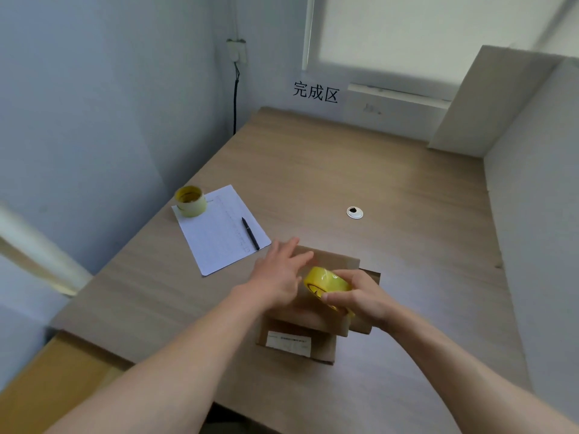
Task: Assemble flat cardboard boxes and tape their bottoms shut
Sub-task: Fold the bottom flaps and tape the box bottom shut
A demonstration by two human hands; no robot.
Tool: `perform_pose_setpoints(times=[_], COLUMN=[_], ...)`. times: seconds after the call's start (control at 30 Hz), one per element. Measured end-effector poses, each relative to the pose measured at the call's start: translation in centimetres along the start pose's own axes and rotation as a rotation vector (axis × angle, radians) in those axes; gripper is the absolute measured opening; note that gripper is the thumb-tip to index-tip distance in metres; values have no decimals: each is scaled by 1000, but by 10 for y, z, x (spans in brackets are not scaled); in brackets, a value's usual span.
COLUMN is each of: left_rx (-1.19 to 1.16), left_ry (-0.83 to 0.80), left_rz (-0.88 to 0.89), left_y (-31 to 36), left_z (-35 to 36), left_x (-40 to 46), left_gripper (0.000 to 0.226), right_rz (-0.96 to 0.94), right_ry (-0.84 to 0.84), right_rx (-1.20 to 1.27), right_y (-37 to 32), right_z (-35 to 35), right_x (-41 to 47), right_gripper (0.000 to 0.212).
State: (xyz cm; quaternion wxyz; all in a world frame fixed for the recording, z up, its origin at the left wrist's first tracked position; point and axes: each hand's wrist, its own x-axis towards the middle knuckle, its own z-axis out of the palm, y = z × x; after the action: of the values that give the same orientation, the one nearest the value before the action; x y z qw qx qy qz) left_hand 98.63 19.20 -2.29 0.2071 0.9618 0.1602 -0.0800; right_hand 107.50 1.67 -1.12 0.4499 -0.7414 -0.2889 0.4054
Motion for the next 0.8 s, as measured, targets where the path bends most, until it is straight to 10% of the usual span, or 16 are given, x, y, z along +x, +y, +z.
perform_pose_setpoints(times=[0.2, 0.57, 0.8], left_rx=[85, 20, -548], left_ry=[-257, -194, 97], left_rz=[-44, 44, -59], left_y=[-16, -14, -5], left_z=[30, 55, 14], left_x=[12, 0, 17], left_gripper=[61, 57, 36], right_rz=[31, 24, 10], right_ry=[82, 72, 75], right_rx=[-22, -42, -67], right_y=[11, 18, 22], right_z=[-9, -18, -16], right_x=[1, 15, 16], right_gripper=[18, 6, 30])
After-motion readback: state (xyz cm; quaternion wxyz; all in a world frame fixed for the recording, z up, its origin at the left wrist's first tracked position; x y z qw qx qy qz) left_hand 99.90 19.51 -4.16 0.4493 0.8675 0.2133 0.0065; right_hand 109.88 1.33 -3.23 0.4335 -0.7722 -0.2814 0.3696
